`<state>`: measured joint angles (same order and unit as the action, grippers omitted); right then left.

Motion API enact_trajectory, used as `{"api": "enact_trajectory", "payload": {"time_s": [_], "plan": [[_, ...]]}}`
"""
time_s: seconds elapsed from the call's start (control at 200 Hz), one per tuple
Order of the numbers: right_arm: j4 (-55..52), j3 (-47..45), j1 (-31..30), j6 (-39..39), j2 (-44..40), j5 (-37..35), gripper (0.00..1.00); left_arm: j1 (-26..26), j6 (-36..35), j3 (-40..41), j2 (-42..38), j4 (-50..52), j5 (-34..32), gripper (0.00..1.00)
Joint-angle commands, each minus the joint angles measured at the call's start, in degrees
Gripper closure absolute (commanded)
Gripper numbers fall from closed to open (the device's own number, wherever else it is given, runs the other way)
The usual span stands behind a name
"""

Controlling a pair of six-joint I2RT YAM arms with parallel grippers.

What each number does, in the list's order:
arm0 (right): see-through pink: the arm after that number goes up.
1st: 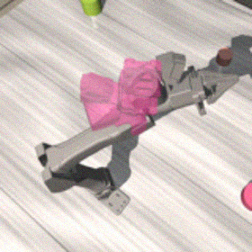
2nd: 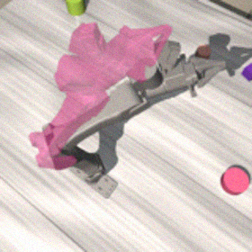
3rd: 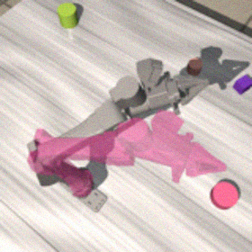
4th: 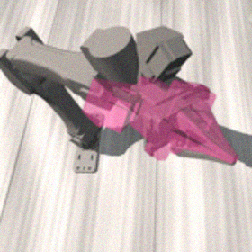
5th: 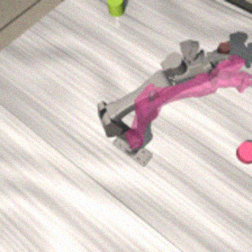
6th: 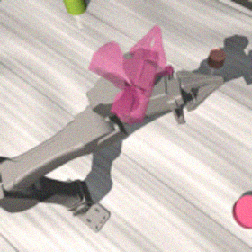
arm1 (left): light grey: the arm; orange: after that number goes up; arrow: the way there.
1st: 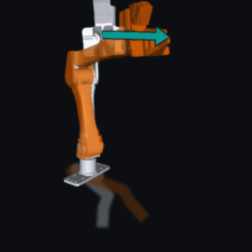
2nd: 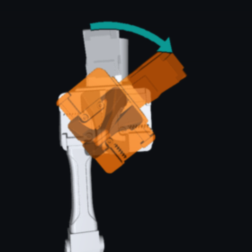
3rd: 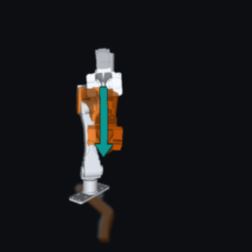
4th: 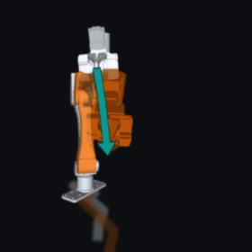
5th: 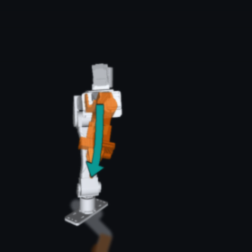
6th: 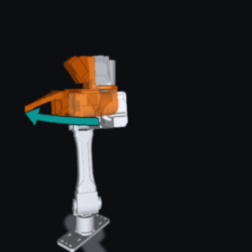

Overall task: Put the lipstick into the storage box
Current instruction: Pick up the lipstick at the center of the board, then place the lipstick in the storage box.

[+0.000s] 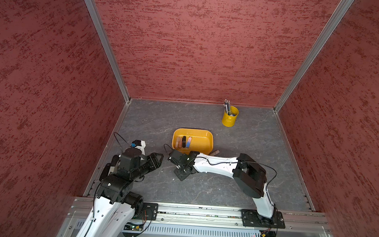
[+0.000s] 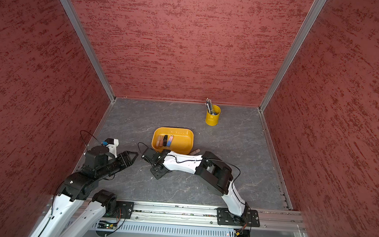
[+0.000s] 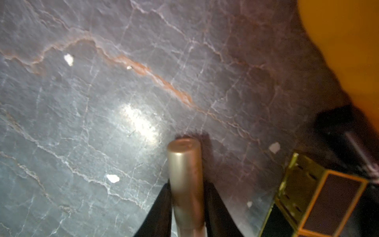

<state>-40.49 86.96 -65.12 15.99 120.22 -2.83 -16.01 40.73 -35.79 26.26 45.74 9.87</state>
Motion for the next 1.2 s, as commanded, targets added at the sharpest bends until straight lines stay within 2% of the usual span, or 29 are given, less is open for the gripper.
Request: {"api": "enact_trajectory", "payload": {"time_s": [0.0, 0.2, 0.586, 0.696, 0.761, 1.007, 1.197], "plan": [[0.04, 1.58, -0.62, -0.43, 1.53, -1.80, 0.75, 0.45, 1.36, -1.39, -1.39, 0.67, -1.24, 0.39], [0.31, 1.12, -0.72, -0.52, -0.82, -1.57, 0.80, 0.49, 1.88, -1.82, -1.79, 0.60, -1.17, 0.39], [2.08, 0.10, -0.15, 0.06, -8.77, 2.44, 0.81, 0.66, 1.31, -4.27, -2.39, -1.19, -0.82, 0.37], [2.61, -0.32, 1.10, 0.94, -12.21, 4.39, 0.81, 0.72, 0.66, -5.39, -2.21, -3.42, 0.44, 0.33], [3.35, -1.19, 2.39, 1.53, -14.80, 6.00, 0.81, 0.72, 0.08, -5.75, -1.93, -5.77, 2.21, 0.29], [5.58, -4.88, 10.15, 2.93, -22.70, 12.18, 0.80, 0.72, -0.73, -5.30, 2.03, -14.64, 9.31, 0.23], [6.29, -5.14, 16.58, 4.71, -24.23, 14.73, 0.80, 0.72, 0.11, -2.77, 7.36, -23.28, 14.78, 0.19]]}}
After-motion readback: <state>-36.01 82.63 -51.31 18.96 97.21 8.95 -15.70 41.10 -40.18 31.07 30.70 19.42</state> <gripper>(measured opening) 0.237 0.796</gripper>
